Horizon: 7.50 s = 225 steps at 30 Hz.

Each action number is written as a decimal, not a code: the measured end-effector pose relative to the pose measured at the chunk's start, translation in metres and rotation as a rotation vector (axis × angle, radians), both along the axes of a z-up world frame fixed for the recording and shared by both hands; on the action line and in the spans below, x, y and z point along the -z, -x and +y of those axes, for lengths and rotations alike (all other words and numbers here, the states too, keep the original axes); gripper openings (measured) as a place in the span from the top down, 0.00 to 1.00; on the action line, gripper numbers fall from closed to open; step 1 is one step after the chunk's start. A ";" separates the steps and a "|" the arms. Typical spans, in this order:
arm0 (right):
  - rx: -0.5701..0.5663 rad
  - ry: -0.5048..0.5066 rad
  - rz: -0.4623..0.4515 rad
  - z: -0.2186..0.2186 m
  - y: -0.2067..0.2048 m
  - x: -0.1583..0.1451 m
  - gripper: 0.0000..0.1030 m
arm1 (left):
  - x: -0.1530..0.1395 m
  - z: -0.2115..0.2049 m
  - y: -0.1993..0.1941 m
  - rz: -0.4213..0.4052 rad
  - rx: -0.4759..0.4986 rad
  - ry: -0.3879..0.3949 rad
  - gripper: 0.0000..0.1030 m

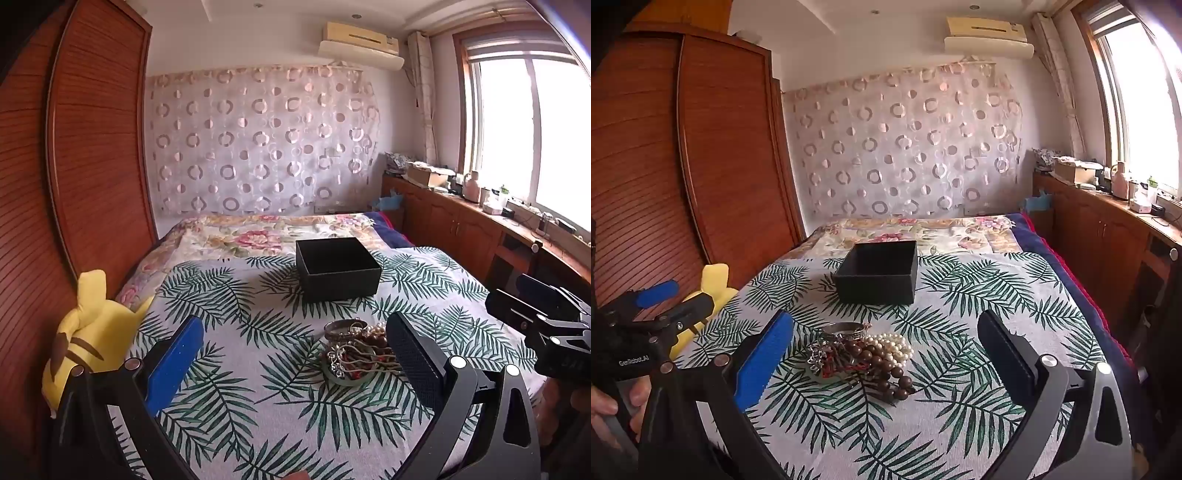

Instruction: Organize jewelry

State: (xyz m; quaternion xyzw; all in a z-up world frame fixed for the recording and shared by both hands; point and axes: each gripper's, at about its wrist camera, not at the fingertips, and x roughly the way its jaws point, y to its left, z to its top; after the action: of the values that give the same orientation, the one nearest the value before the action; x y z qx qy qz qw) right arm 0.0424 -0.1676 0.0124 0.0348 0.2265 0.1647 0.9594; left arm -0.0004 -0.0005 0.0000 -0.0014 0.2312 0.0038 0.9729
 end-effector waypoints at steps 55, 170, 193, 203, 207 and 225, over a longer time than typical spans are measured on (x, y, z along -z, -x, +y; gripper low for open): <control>0.000 0.001 -0.003 -0.002 -0.001 -0.001 0.02 | -0.029 0.004 0.006 -0.031 -0.004 -0.007 0.07; -0.334 0.249 0.340 0.024 -0.088 0.104 0.84 | 0.050 0.006 -0.127 0.307 0.299 0.191 0.45; -0.325 0.235 0.052 0.014 -0.123 -0.019 0.84 | 0.024 0.011 -0.148 0.220 0.271 0.143 0.45; -0.339 0.186 0.032 0.023 -0.192 -0.040 0.84 | 0.021 0.011 -0.178 0.211 0.249 0.110 0.45; -0.336 0.201 0.055 0.032 -0.215 -0.039 0.84 | 0.019 0.009 -0.186 0.205 0.249 0.098 0.45; -0.349 0.179 0.226 0.064 -0.258 0.020 0.84 | 0.032 -0.006 -0.229 0.229 0.229 0.067 0.45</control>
State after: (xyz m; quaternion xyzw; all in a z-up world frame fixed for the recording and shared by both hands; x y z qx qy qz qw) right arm 0.3004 -0.1031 -0.0080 -0.0721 0.3490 0.3023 0.8841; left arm 0.2285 -0.0062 -0.0324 -0.0072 0.3394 -0.1148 0.9336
